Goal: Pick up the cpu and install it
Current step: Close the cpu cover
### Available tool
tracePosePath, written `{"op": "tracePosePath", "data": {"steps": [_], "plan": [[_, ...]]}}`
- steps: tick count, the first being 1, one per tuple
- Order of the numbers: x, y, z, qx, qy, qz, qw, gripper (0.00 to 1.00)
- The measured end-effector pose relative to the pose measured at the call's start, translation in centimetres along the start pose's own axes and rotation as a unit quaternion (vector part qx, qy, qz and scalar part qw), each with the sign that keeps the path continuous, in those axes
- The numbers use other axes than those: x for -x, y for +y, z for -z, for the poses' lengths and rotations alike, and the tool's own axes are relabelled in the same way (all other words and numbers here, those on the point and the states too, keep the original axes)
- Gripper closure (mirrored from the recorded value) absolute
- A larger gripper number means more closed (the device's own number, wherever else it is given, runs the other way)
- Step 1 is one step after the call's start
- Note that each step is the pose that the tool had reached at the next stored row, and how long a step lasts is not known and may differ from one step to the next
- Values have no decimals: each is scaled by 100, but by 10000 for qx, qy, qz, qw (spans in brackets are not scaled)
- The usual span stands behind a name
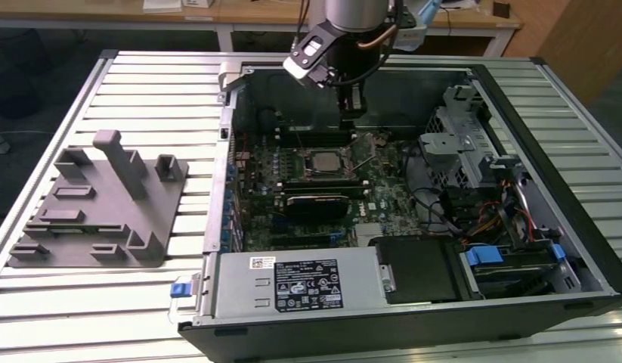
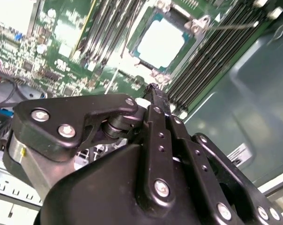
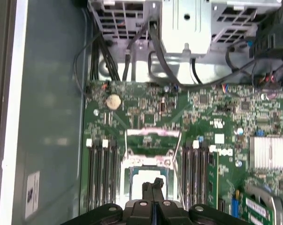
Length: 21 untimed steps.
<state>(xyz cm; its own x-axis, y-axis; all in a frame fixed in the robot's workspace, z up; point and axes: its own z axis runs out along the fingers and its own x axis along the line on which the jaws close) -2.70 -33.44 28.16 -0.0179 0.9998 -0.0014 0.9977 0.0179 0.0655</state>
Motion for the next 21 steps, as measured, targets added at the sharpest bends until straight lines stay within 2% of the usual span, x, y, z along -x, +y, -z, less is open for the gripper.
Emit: {"op": "tracePosePath", "data": {"steps": [14, 18, 21], "plan": [[3, 465, -35, -6, 0, -3, 10000, 89], [4, 576, -57, -11, -2, -3, 10000, 89], [3, 642, -81, -18, -16, -2, 10000, 89]]}}
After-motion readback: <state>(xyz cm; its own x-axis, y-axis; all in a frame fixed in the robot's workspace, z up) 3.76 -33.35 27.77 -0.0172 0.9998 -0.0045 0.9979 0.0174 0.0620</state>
